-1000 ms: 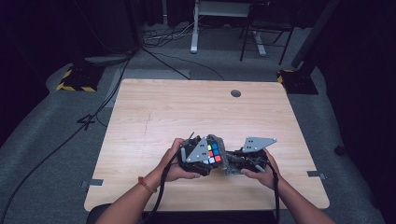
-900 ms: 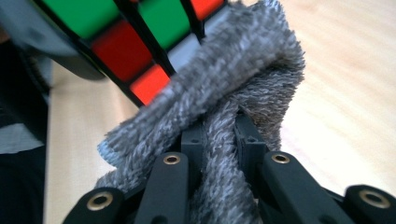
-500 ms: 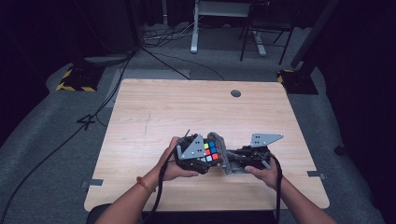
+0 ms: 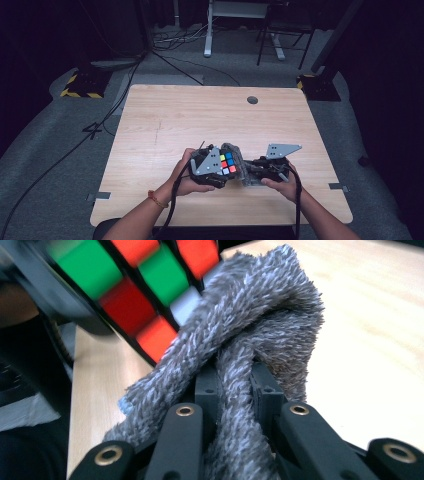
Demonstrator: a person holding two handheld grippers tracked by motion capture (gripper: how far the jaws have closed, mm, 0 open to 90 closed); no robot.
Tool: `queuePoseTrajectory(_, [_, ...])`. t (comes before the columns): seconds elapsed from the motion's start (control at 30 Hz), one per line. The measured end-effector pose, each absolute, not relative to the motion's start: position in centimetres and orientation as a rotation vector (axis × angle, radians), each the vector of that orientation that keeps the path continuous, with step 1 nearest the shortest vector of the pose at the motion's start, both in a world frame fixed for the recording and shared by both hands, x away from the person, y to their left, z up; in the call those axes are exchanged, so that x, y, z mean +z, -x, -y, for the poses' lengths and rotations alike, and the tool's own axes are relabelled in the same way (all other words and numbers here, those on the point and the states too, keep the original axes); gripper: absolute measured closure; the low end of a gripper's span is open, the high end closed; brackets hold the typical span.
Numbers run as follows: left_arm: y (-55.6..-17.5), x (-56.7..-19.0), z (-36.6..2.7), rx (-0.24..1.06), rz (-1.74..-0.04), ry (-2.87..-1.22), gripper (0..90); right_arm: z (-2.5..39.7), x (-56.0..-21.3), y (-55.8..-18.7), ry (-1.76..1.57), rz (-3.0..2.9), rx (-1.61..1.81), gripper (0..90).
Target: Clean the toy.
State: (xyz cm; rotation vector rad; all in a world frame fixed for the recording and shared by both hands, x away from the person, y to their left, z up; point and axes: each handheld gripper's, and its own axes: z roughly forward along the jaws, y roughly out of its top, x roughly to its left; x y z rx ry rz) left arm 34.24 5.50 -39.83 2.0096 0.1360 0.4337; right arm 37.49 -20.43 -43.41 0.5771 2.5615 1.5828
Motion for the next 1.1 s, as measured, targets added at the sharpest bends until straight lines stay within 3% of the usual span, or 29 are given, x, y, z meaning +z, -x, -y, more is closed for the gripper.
queuePoseTrajectory(0.3, [-35.0, -40.4, -5.9, 0.368, -0.141, -2.011, 32.8, 21.2, -43.7, -38.0, -0.591, -2.564, 1.829, 79.0])
queuePoseTrajectory(0.63, [-35.1, -41.4, -5.1, 0.411, -0.160, -2.129, 33.0, 21.5, -42.6, -37.5, -0.543, -2.496, 1.890, 79.0])
queuePoseTrajectory(0.9, [-35.3, -41.3, -4.9, 0.424, -0.167, -2.138, 33.7, 21.1, -41.9, -36.8, -0.506, -2.469, 1.771, 78.8])
queuePoseTrajectory(1.1, [-35.4, -40.3, -6.0, 0.419, -0.193, -2.074, 33.9, 20.8, -43.7, -37.9, -0.559, -2.552, 1.534, 78.8])
